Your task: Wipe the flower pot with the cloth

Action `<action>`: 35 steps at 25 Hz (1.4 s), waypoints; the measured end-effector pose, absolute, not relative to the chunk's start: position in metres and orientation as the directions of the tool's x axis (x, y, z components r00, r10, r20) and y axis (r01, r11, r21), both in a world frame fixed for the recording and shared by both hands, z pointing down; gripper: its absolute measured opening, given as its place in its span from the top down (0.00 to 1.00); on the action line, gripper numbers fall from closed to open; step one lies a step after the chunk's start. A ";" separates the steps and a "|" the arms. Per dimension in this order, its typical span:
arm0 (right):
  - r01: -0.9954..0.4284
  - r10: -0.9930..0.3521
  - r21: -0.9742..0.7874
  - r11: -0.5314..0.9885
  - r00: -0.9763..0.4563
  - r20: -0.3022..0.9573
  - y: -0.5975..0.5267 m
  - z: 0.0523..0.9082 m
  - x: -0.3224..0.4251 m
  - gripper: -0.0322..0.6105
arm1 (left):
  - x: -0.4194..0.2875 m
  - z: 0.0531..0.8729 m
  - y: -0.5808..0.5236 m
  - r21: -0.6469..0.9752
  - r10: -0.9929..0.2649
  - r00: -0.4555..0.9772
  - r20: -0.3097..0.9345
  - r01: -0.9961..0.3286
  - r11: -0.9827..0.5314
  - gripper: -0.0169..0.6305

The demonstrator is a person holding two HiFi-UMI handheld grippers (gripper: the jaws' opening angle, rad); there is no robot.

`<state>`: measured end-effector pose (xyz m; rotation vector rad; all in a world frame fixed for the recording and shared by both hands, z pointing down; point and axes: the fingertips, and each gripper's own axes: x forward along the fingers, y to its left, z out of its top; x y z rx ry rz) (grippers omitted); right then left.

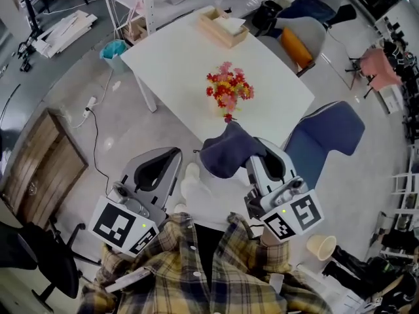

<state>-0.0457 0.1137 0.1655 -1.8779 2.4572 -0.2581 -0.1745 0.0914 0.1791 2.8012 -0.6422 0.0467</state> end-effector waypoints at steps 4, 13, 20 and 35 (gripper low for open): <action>-0.962 -0.970 -0.158 0.223 -0.235 0.068 0.080 0.155 -0.014 0.92 | -0.143 0.171 0.049 0.247 -0.391 0.917 0.082 -0.399 -0.883 0.96; -0.982 -0.993 -0.154 0.109 -0.113 0.022 0.048 0.127 0.063 0.92 | -0.081 0.164 -0.016 0.258 -0.318 0.947 0.050 -0.320 -0.912 0.96; -0.988 -0.998 -0.145 -0.043 0.037 0.041 0.052 0.123 0.107 0.92 | -0.045 0.172 -0.044 0.284 -0.238 0.970 0.046 -0.241 -0.928 0.96; -0.951 -0.955 -0.191 -0.242 0.199 0.220 0.047 0.194 0.149 0.92 | -0.027 0.235 -0.091 0.310 -0.169 0.968 0.184 -0.220 -0.925 0.96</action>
